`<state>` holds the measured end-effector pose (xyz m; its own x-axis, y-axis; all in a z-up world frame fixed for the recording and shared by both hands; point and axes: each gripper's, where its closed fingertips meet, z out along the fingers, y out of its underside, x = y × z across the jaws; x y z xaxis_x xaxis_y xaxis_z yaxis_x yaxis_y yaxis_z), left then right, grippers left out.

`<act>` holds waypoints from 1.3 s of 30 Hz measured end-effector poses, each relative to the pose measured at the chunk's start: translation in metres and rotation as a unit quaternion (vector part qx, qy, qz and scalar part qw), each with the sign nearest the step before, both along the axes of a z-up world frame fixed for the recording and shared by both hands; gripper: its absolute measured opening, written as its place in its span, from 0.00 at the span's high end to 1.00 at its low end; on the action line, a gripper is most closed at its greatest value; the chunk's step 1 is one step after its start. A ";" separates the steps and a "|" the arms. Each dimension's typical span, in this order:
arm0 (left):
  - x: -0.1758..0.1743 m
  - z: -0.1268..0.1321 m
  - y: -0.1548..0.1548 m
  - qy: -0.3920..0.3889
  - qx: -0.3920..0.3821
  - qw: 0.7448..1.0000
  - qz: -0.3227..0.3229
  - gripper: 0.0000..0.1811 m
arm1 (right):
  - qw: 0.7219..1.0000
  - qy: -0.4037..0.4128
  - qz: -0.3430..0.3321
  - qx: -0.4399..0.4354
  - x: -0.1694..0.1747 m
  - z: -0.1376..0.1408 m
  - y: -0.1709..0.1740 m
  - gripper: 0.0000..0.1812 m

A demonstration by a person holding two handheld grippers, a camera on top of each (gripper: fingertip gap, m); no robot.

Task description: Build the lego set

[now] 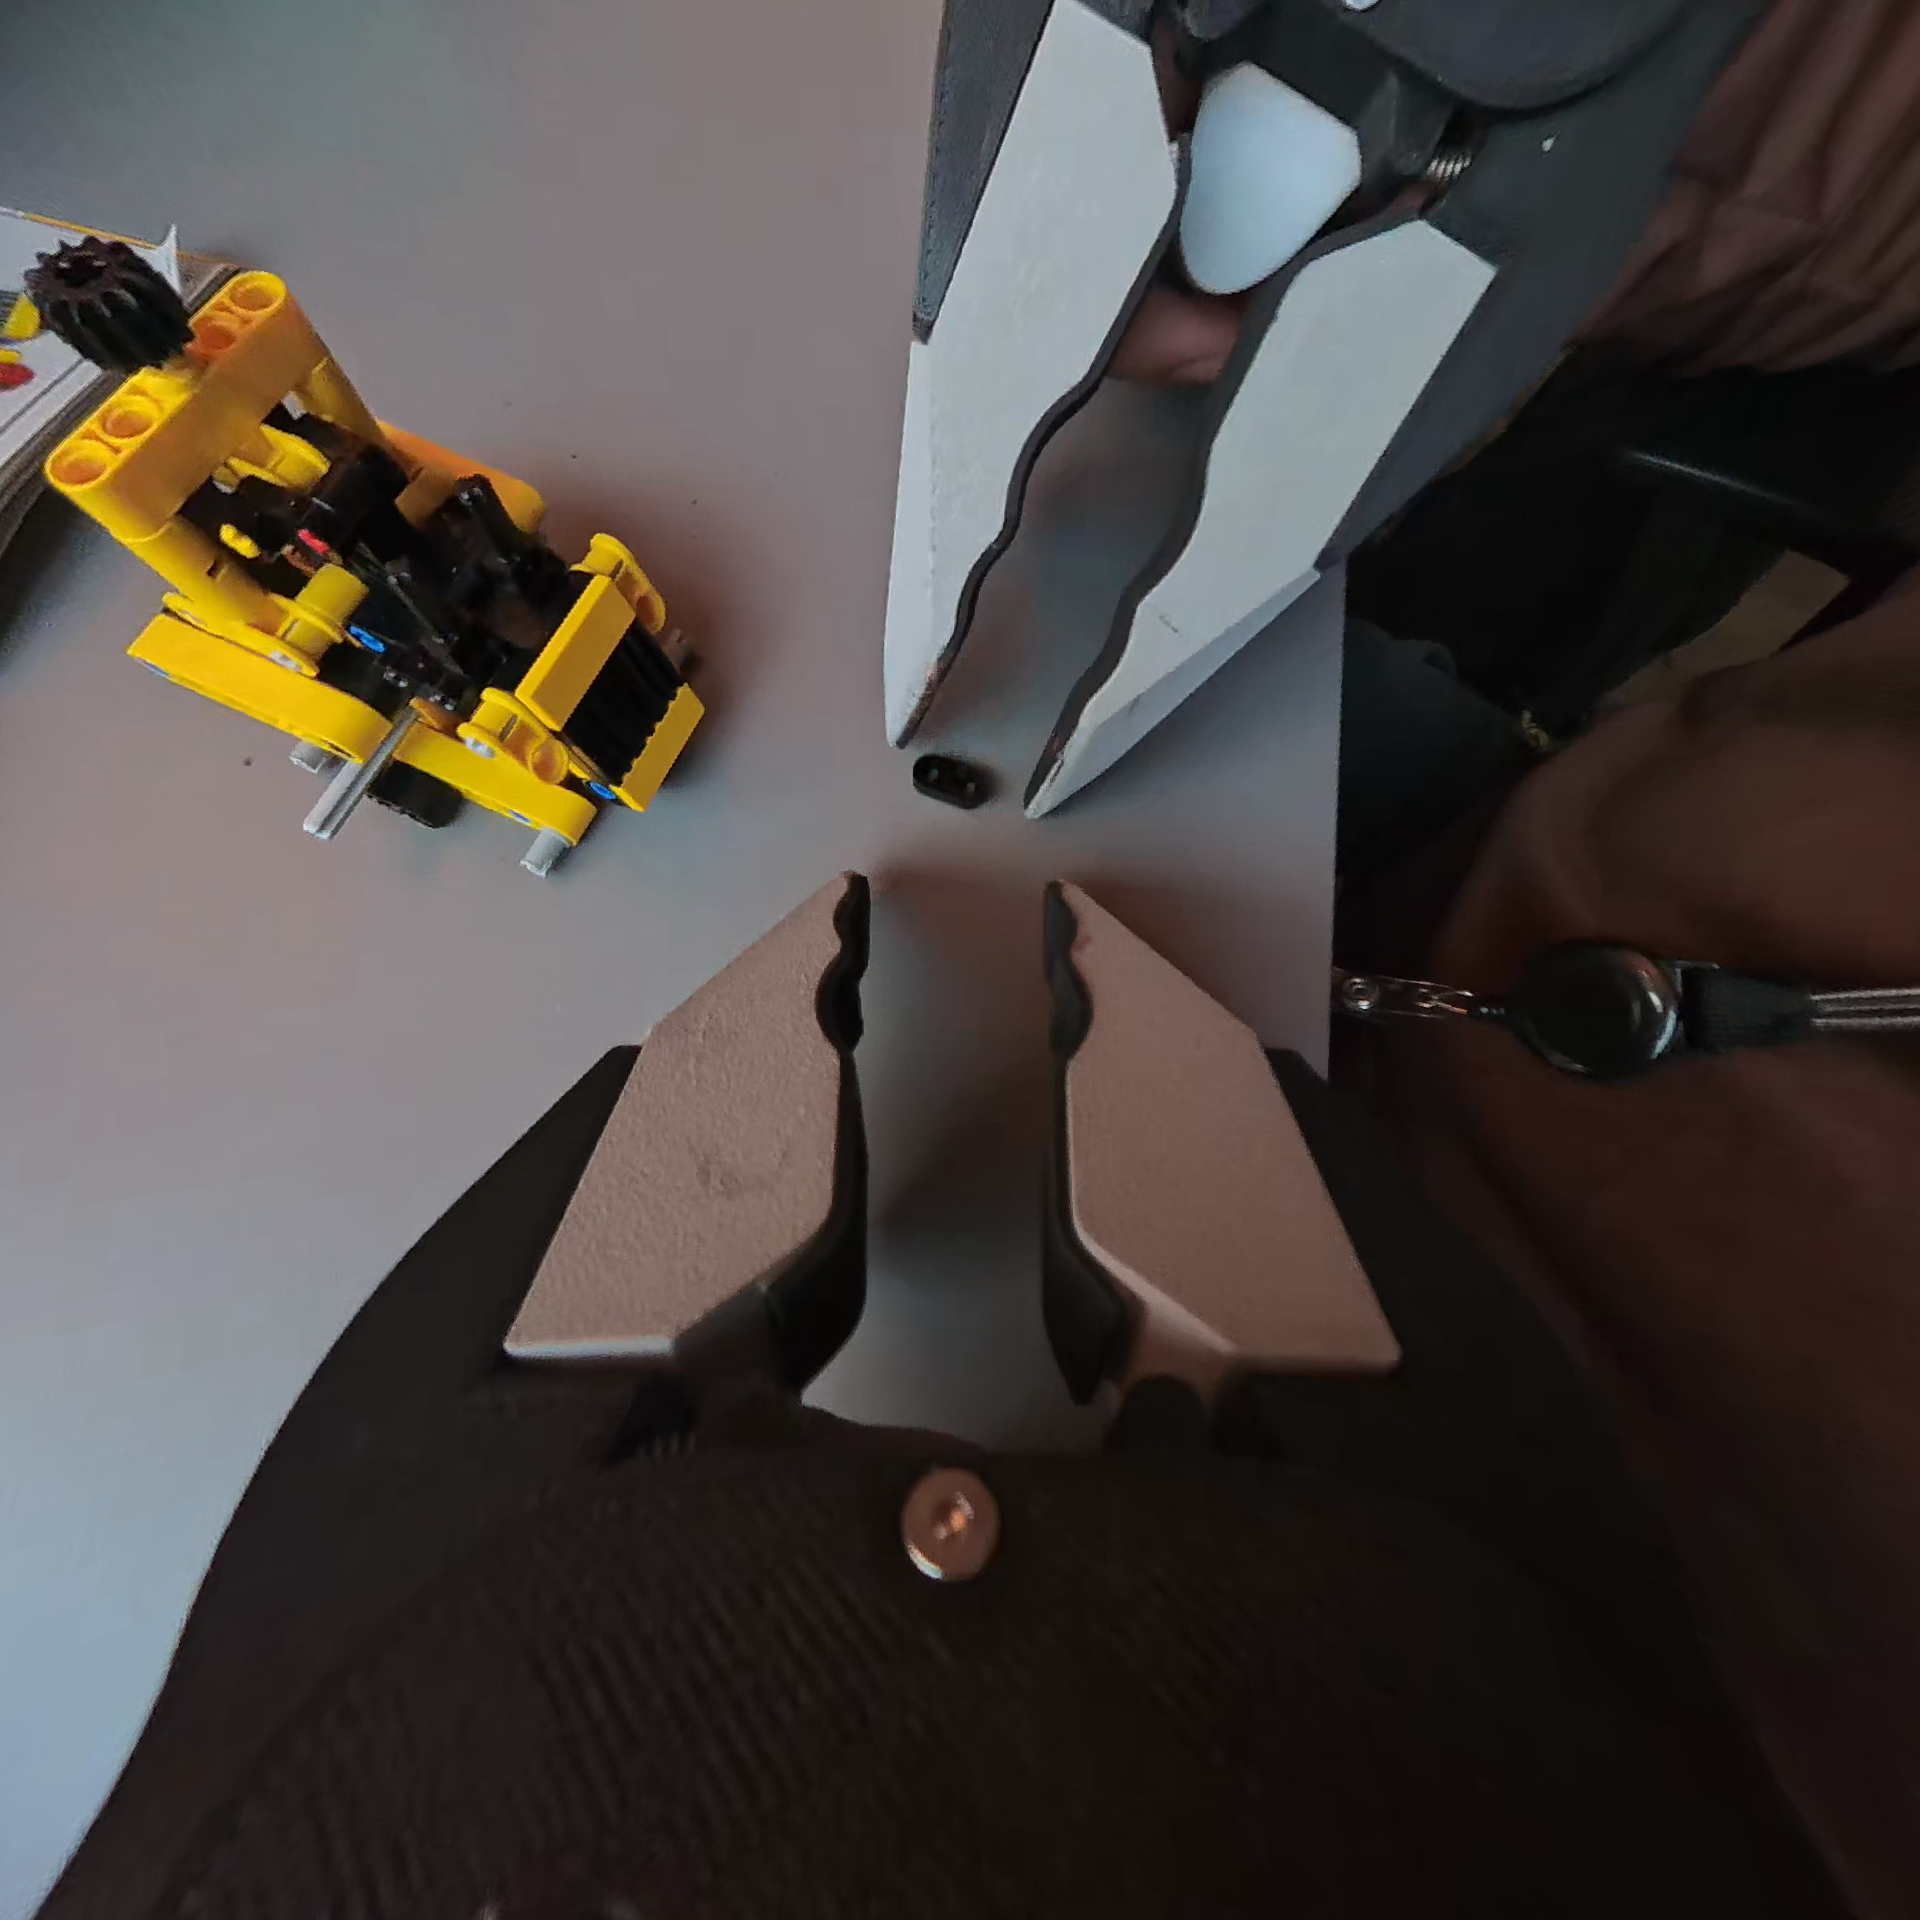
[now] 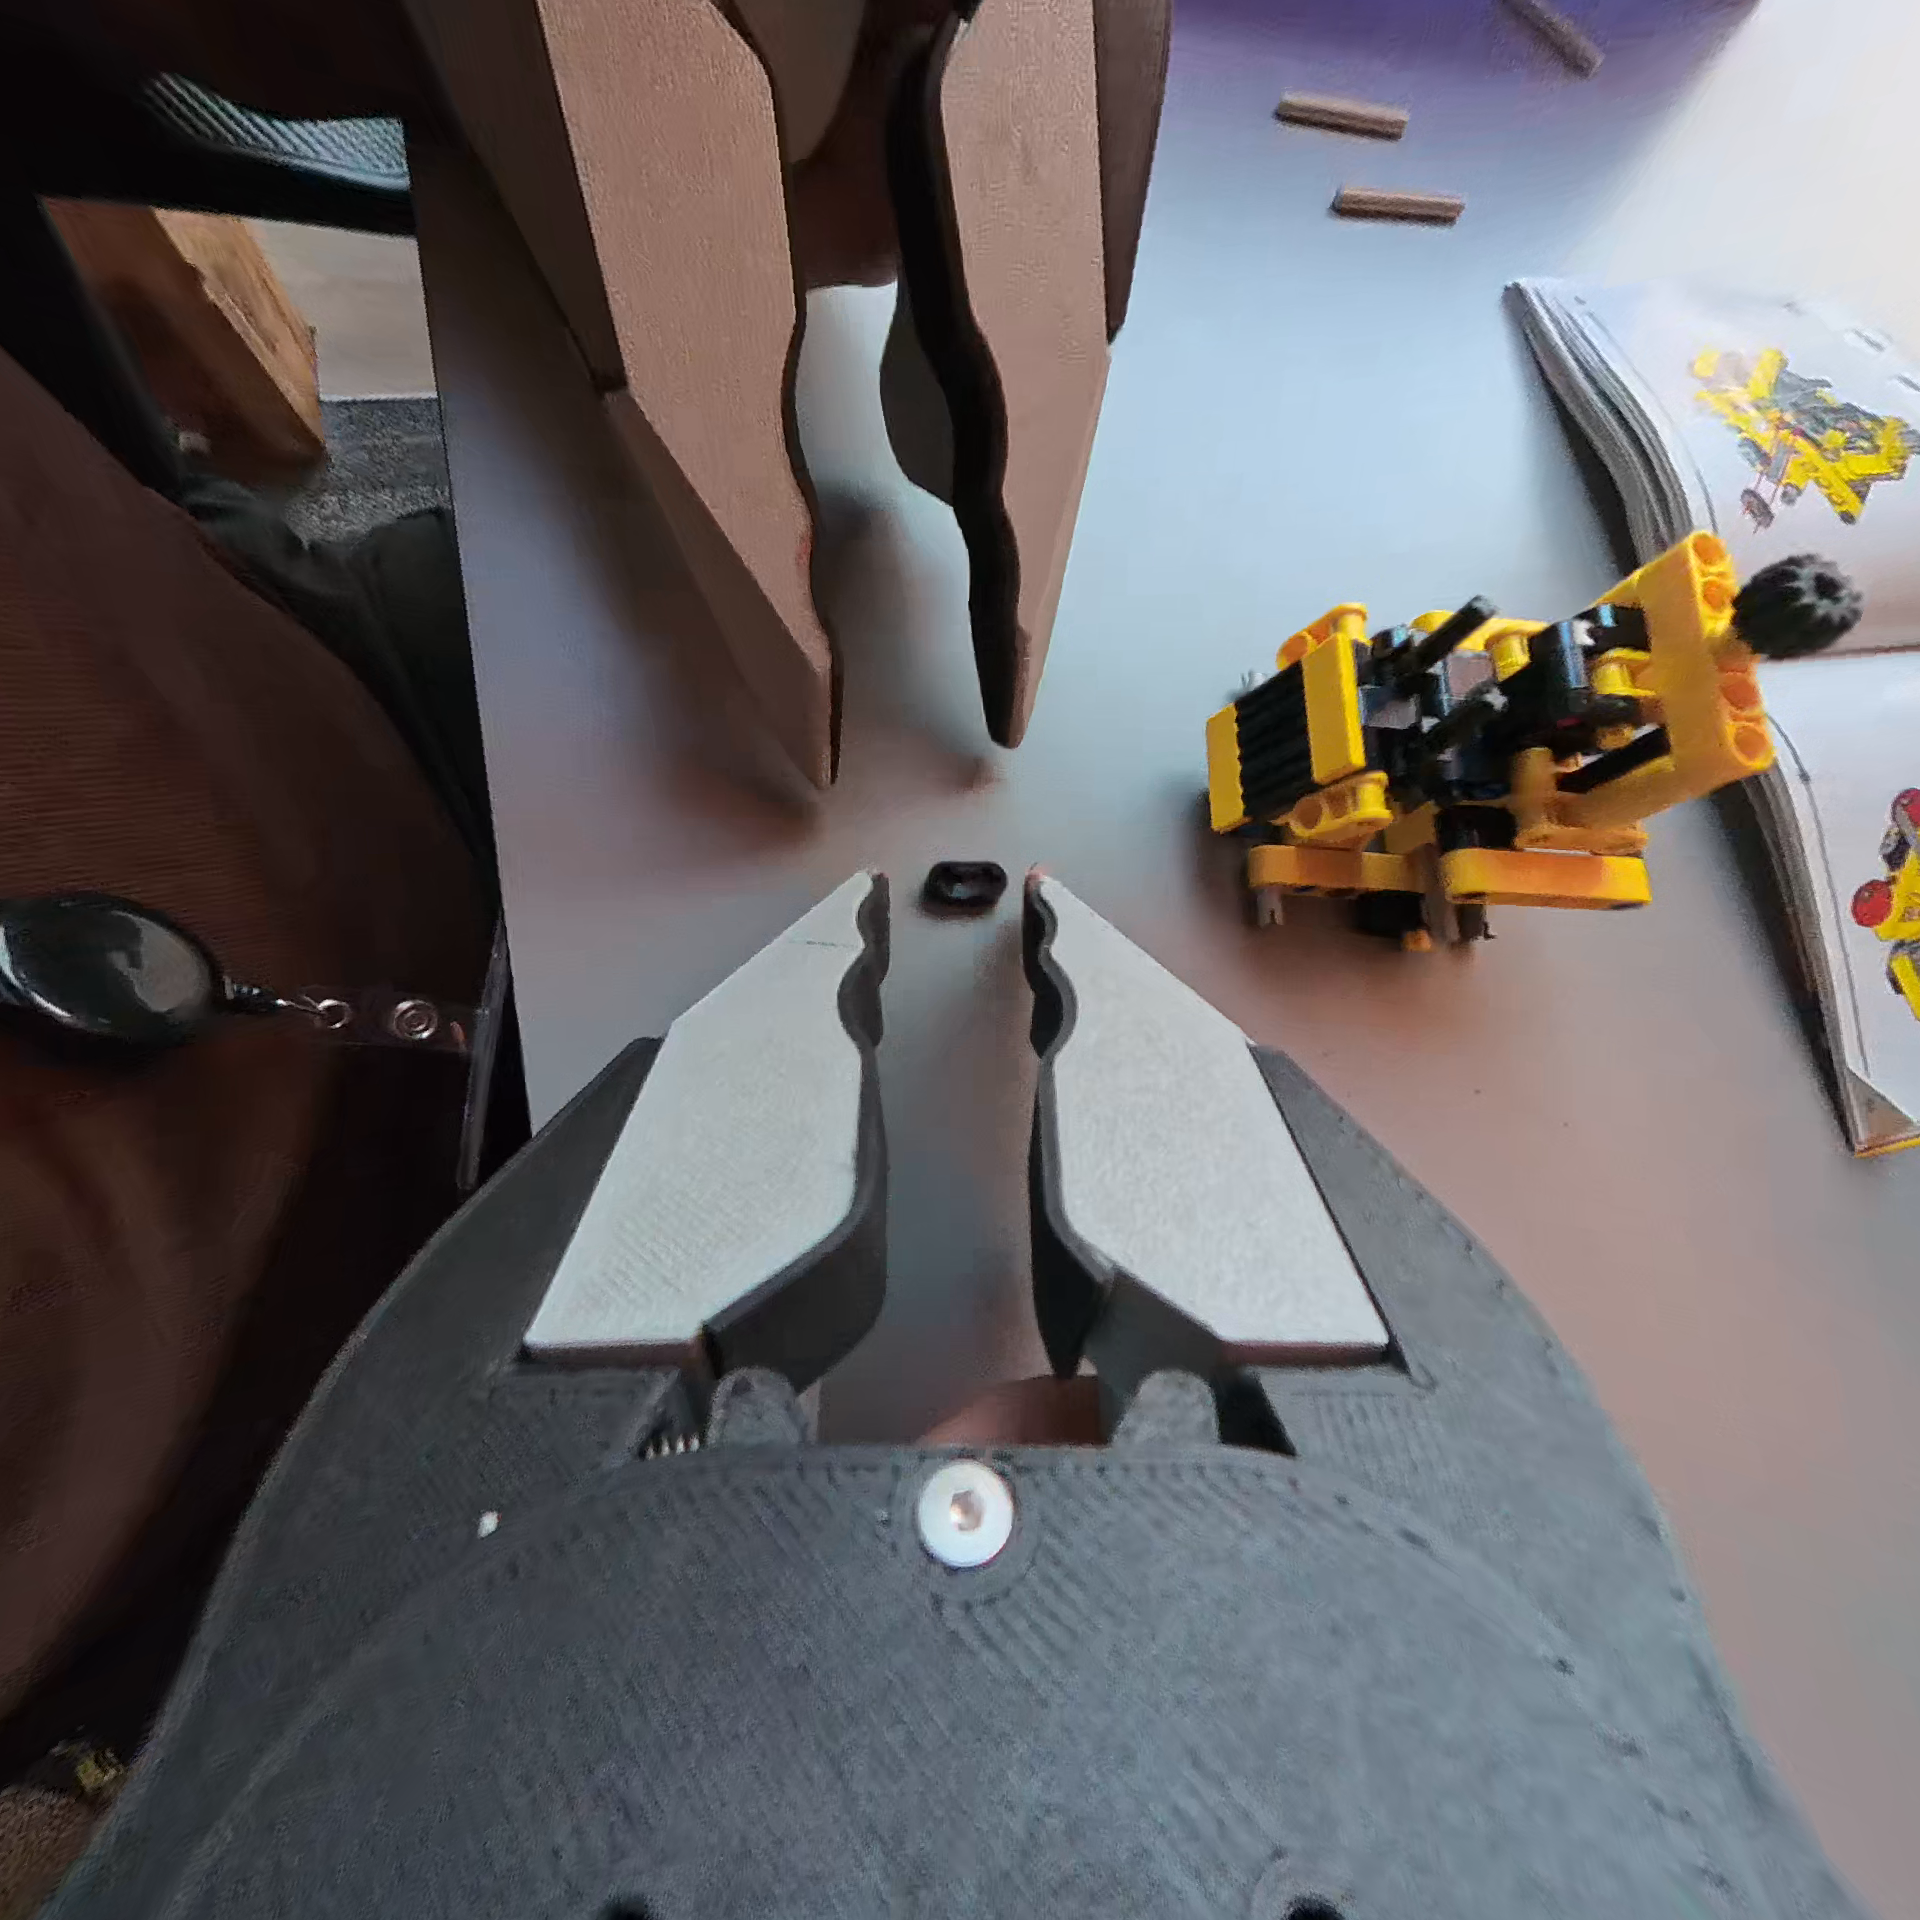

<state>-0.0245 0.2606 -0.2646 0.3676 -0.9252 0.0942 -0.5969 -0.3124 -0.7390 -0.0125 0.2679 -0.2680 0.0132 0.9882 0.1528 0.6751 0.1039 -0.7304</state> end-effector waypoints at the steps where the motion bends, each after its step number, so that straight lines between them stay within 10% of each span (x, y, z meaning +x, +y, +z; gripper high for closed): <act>1: -0.002 0.000 -0.001 -0.001 -0.001 1.000 0.001 0.83 | 1.000 0.002 0.000 -0.003 -0.001 0.001 0.000 0.87; 8: -0.007 0.003 0.001 -0.024 -0.032 0.999 0.016 0.85 | 1.000 0.007 0.004 0.005 -0.004 0.002 0.004 0.94; 12: -0.006 0.022 0.004 -0.114 -0.091 0.989 0.029 0.87 | 0.986 0.152 0.058 0.023 -0.013 0.048 -0.011 0.94; 21: 0.000 0.109 -0.022 -0.443 -0.317 0.833 -0.096 0.90 | 0.928 0.350 0.110 0.062 -0.005 0.118 -0.030 0.94; 39: 0.018 0.120 -0.028 -0.483 -0.391 0.773 -0.125 0.94 | 0.919 0.353 0.100 0.142 -0.005 0.122 -0.034 0.94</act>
<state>-0.0068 0.2330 -0.1447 -0.4056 -0.4773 0.7795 0.0018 -0.8532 -0.5216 -0.0175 0.2343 -0.1461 0.0303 0.9027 0.4291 -0.0112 0.4296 -0.9030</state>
